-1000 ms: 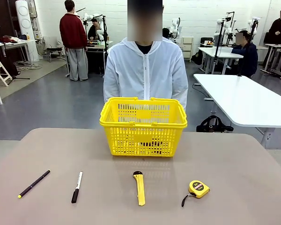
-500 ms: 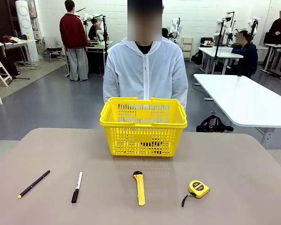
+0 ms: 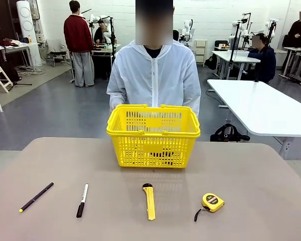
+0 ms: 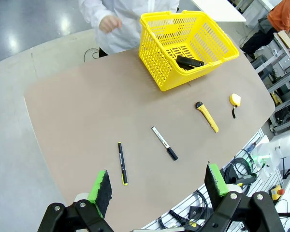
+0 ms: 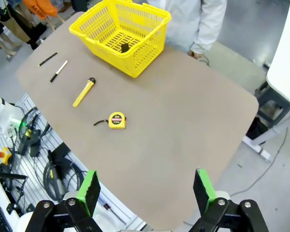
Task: Place the items the person wants into the basket.
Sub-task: Pick up the item the person points to and place it in the Market Basket.
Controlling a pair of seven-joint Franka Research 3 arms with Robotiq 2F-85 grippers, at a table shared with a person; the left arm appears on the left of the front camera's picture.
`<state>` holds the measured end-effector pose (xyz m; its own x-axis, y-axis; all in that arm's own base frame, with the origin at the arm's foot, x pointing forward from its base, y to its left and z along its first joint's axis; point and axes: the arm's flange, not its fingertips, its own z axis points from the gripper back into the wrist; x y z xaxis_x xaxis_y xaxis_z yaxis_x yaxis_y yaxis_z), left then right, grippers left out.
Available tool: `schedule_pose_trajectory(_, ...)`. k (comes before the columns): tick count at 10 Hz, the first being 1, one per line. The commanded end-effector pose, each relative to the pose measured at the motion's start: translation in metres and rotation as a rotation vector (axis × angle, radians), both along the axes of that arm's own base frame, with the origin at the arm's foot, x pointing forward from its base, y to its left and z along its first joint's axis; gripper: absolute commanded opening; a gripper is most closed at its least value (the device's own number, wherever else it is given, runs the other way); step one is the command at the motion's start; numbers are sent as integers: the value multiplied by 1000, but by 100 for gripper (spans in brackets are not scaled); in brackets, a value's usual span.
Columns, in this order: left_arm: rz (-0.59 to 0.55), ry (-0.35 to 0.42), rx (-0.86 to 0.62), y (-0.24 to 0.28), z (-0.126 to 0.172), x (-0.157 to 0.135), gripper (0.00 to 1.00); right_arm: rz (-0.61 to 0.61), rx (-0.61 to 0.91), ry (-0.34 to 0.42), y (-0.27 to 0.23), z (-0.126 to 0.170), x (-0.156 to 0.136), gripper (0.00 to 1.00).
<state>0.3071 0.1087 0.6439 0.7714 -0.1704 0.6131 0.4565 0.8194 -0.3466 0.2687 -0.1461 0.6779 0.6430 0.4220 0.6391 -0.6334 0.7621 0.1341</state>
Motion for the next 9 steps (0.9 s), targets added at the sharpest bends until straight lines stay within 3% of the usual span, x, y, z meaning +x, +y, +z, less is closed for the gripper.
schedule_pose_trajectory(1, -7, -1, -7, 1, 1, -1, 100, 11, 4, -1, 1, 0, 1, 100)
schedule_pose_trajectory(9, -7, -1, -7, 1, 1, -1, 100, 11, 4, -1, 1, 0, 1, 100)
